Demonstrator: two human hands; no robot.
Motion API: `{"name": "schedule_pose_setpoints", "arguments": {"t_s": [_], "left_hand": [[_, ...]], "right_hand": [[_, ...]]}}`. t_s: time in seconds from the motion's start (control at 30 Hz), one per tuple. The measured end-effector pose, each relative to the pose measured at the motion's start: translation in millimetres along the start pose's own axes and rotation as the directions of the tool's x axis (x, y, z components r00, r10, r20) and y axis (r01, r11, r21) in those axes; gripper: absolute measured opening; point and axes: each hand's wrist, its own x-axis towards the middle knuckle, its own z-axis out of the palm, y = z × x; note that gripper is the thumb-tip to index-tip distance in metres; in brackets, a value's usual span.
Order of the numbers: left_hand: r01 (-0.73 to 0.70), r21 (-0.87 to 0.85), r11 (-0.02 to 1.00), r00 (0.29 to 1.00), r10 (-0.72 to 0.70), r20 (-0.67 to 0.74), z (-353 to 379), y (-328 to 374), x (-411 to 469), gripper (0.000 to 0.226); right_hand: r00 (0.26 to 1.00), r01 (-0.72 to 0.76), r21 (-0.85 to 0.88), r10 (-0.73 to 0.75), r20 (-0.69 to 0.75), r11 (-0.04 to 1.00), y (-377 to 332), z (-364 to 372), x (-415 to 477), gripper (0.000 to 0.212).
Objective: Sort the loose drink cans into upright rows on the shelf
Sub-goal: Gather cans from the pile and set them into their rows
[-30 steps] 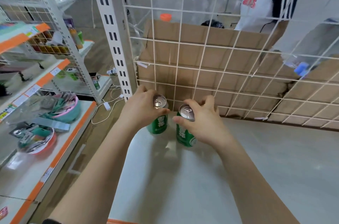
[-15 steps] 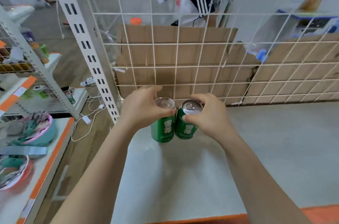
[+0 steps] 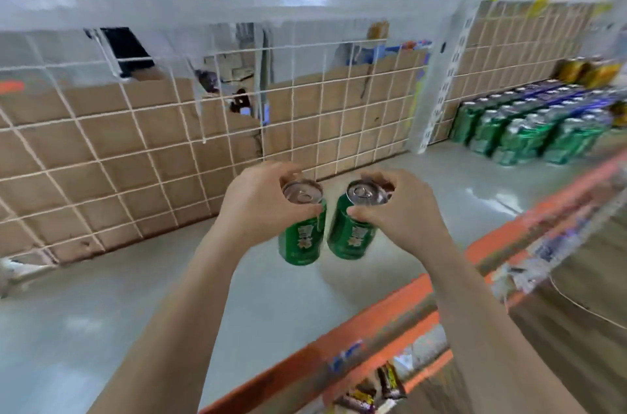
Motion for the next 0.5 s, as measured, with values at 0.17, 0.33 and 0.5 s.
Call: {"name": "schedule_pose_setpoints", "arguments": {"t_s": [0.17, 0.33, 0.5], "left_hand": [[-0.061, -0.065, 0.996, 0.995, 0.066, 0.073, 85, 97, 24, 0.068], [-0.09, -0.149, 0.985, 0.984, 0.111, 0.139, 166, 189, 51, 0.069], [-0.164, -0.164, 0.973, 0.955, 0.198, 0.219, 226, 261, 88, 0.068]], "right_hand": [[0.997, -0.052, -0.045, 0.049, -0.06, 0.998, 92, -94, 0, 0.047], [0.988, -0.111, -0.12, 0.097, -0.117, 0.987, 170, -181, -2, 0.044], [0.978, -0.178, -0.134, 0.161, -0.13, 0.975, 234, -244, 10, 0.047]]}}
